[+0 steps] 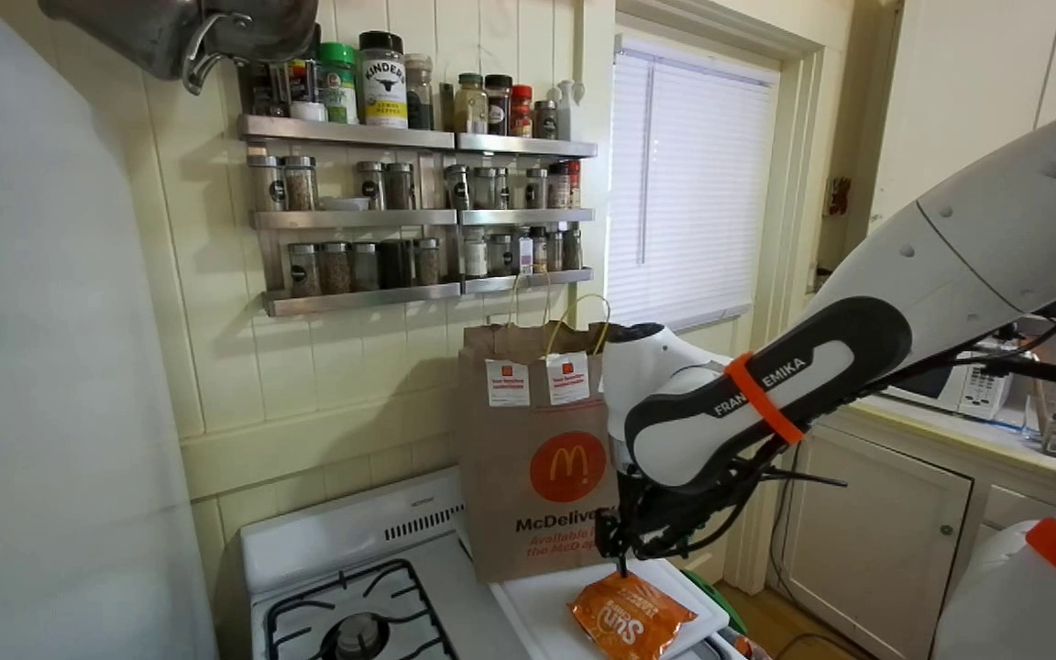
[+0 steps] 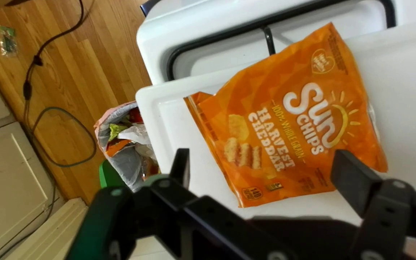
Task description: Put the red packet into the bin
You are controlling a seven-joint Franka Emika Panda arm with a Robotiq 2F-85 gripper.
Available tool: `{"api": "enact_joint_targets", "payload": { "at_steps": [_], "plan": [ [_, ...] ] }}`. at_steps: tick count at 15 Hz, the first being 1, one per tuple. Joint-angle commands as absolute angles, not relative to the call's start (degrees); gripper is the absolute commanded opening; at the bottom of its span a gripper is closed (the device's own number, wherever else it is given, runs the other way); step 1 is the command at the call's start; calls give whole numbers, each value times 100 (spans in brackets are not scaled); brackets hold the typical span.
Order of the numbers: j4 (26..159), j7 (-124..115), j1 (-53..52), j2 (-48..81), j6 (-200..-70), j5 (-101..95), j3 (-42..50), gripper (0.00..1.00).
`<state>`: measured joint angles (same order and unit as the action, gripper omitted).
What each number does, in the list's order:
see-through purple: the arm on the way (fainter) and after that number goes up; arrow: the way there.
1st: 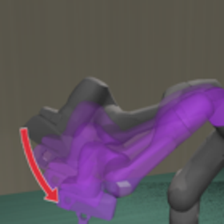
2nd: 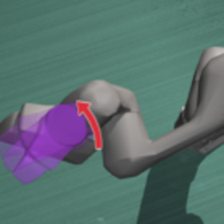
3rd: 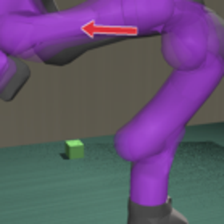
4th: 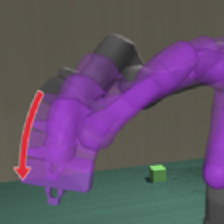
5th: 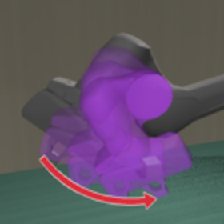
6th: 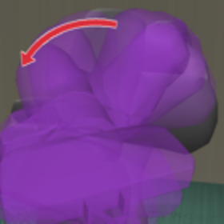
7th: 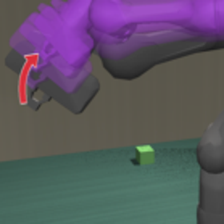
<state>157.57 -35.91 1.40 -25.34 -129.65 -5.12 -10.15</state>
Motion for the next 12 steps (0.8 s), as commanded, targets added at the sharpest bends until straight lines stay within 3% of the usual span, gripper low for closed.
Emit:
{"api": "enact_joint_targets", "payload": {
  "at_steps": [1,5,12],
  "plan": [
    [15752,-3521,161,-2054,-13787,-509,-1016,100],
    [15757,-3362,95,-1630,-14486,-353,-943,100],
    [15756,-3023,67,-1053,-14571,-346,-883,100]
  ]
}}
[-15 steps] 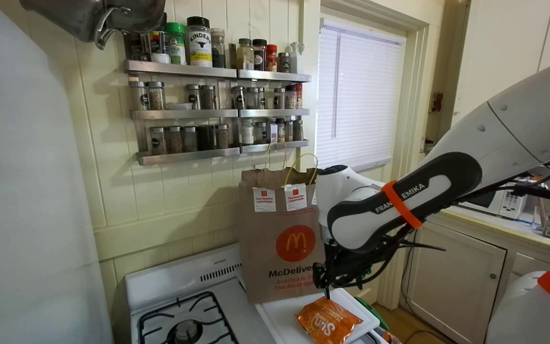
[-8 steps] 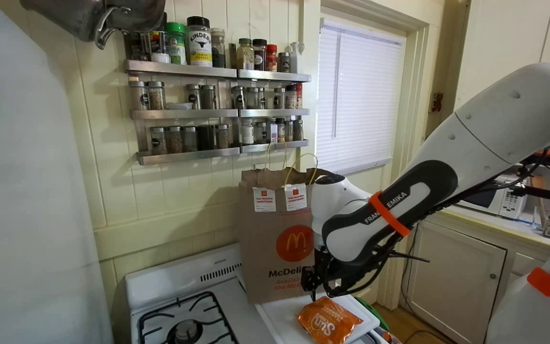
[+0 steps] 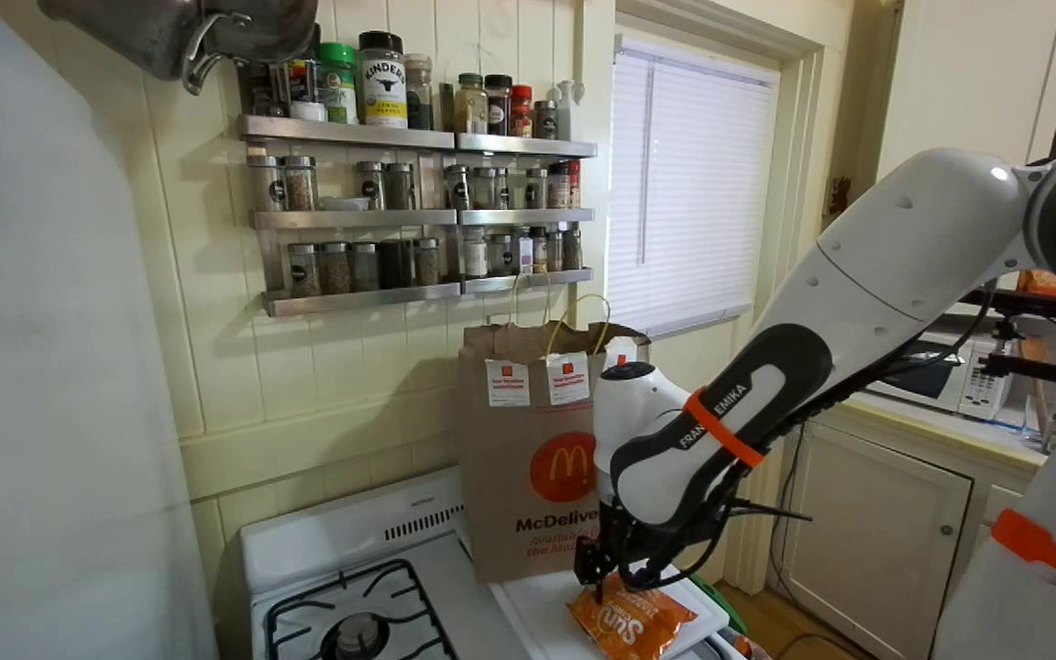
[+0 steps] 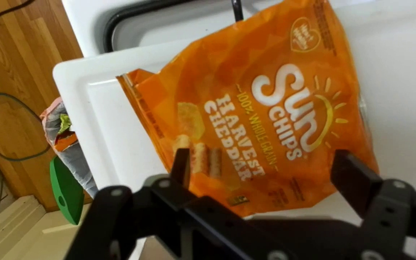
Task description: Put the red packet into the bin
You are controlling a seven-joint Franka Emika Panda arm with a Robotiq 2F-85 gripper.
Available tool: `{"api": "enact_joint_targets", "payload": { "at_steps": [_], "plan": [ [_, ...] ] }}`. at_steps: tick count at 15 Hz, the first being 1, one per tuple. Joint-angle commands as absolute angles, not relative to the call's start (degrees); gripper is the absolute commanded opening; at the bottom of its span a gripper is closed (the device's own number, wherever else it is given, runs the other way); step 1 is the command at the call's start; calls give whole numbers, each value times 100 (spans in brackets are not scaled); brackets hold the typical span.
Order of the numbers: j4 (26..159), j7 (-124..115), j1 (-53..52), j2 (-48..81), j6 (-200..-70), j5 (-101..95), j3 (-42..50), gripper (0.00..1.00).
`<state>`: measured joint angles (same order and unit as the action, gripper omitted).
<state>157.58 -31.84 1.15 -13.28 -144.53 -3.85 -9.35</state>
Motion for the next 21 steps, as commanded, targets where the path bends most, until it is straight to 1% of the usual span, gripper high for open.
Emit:
{"api": "enact_joint_targets", "payload": {
  "at_steps": [1,2,3,4,5,6,11,12,13,18,21],
  "plan": [
    [15756,-3009,67,-973,-14587,-368,-882,98],
    [15755,-3015,67,-898,-14596,-388,-881,74],
    [15755,-2992,55,-838,-14613,-383,-870,73],
    [15755,-2994,55,-775,-14623,-409,-867,70],
    [15755,-3004,55,-723,-14628,-439,-865,63],
    [15755,-2985,46,-671,-14635,-438,-854,53],
    [15713,-2879,-12,-611,-14609,-358,-810,16],
    [15746,-2832,-23,-679,-14576,-304,-793,9],
    [15804,-2798,-28,-764,-14564,-274,-778,1],
    [15760,-2721,5,-1072,-14118,-357,-724,0],
    [15778,-3091,181,-1412,-13609,-816,-737,0]
  ]
}}
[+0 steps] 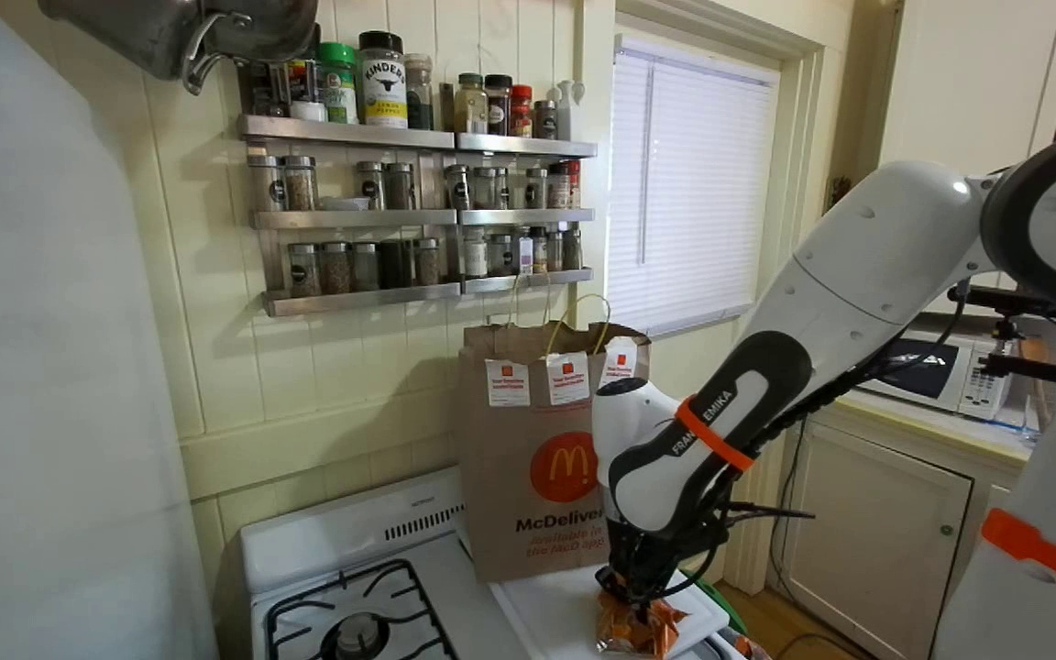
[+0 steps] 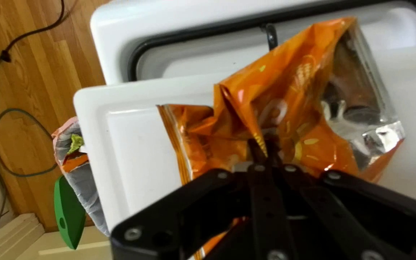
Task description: Put the red packet into the bin
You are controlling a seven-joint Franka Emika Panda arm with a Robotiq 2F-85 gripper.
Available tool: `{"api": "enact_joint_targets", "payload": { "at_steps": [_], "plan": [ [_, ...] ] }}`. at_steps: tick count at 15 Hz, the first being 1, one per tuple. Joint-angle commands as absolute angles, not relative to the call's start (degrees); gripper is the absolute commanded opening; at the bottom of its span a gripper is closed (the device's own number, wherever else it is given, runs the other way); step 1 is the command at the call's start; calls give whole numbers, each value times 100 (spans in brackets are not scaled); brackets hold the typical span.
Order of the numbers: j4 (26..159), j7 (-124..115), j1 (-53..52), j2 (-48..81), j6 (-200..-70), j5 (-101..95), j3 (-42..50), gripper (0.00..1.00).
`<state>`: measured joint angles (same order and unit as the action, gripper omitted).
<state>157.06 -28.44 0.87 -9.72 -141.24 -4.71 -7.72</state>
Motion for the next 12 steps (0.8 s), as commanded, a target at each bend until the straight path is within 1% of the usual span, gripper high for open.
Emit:
{"api": "enact_joint_targets", "payload": {
  "at_steps": [1,4,8,12],
  "plan": [
    [15811,-3207,253,-1569,-13491,-959,-728,0],
    [15798,-3410,517,-1860,-13401,-1301,-640,0],
    [15721,-3642,966,-1831,-13255,-1510,-465,0],
    [15748,-3918,1472,-1792,-13517,-1748,-135,0]
  ]
}}
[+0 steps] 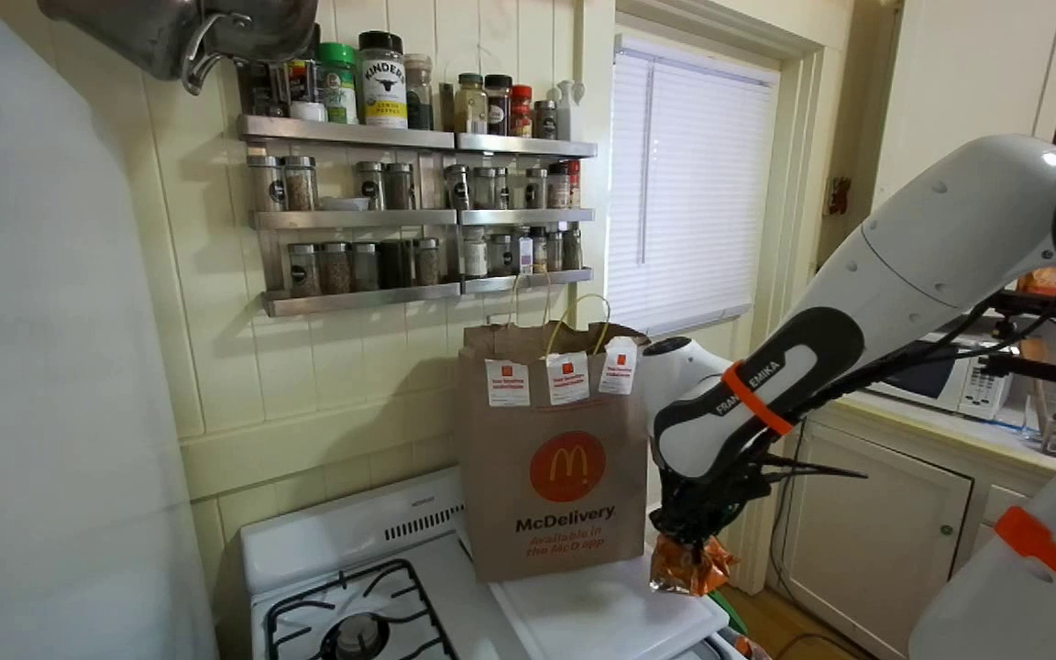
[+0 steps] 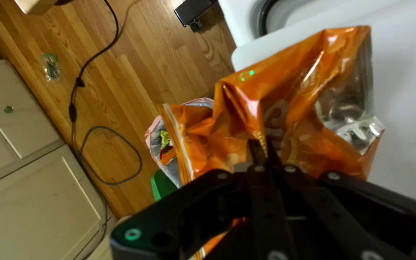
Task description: Put the red packet into the bin
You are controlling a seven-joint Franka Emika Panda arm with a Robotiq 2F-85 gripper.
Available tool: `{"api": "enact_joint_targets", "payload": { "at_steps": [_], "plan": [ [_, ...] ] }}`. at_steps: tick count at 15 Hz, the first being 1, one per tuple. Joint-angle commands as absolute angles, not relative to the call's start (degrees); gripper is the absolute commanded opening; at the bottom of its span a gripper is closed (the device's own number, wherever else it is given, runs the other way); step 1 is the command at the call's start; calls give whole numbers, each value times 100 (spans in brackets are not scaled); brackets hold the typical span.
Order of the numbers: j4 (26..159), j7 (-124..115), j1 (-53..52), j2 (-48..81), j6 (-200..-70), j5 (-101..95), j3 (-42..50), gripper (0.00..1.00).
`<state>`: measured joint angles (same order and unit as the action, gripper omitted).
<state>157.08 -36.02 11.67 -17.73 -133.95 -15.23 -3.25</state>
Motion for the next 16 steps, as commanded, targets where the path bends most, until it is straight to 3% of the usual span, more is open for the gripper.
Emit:
{"api": "enact_joint_targets", "payload": {
  "at_steps": [1,7,16],
  "plan": [
    [15774,-3925,1509,-1831,-13512,-1597,-31,0],
    [15701,-3789,1477,-1776,-13400,-1574,21,0],
    [14845,-4233,1970,-210,-13922,-1832,752,0]
  ]
}}
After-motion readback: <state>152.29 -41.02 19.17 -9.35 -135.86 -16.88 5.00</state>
